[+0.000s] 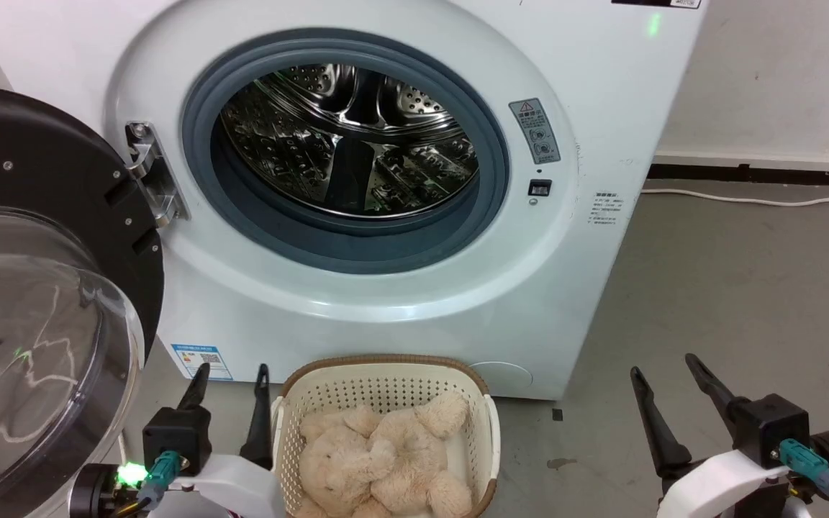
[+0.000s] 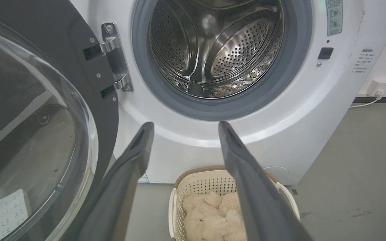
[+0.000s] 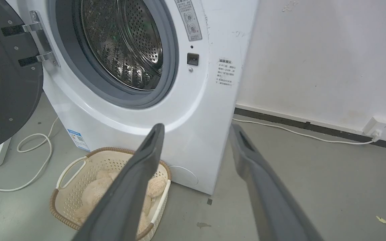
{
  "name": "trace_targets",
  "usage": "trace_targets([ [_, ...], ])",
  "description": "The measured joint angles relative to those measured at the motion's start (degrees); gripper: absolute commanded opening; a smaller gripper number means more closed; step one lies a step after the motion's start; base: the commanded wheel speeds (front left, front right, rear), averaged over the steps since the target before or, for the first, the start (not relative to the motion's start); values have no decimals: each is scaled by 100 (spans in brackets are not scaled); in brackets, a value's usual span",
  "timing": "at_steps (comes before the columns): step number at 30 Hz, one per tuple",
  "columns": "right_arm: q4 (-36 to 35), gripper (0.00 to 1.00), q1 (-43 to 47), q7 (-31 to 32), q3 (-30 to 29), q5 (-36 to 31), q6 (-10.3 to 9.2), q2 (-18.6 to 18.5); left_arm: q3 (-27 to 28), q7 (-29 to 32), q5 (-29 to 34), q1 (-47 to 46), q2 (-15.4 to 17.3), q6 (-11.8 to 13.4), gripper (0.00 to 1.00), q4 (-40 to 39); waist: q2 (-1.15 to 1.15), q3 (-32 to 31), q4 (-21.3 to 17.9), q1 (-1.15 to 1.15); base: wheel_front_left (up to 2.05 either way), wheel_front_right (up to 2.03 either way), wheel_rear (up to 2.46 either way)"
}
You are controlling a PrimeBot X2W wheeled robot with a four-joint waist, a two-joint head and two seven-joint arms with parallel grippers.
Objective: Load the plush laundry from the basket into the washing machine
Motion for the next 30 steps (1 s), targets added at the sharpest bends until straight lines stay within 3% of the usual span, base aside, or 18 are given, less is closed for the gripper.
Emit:
trace_targets([
  [18,-82,100,2,-212,-148,287,0,0,-379,-210,56,-122,18,-2,100,309,0,379,-172,0,0,0,0],
  [30,-60,100,-83,-355,-167,613,-1,0,-647,-301,100,-513,86,-86,100,1141,0,873,-435,0,0,0,0],
])
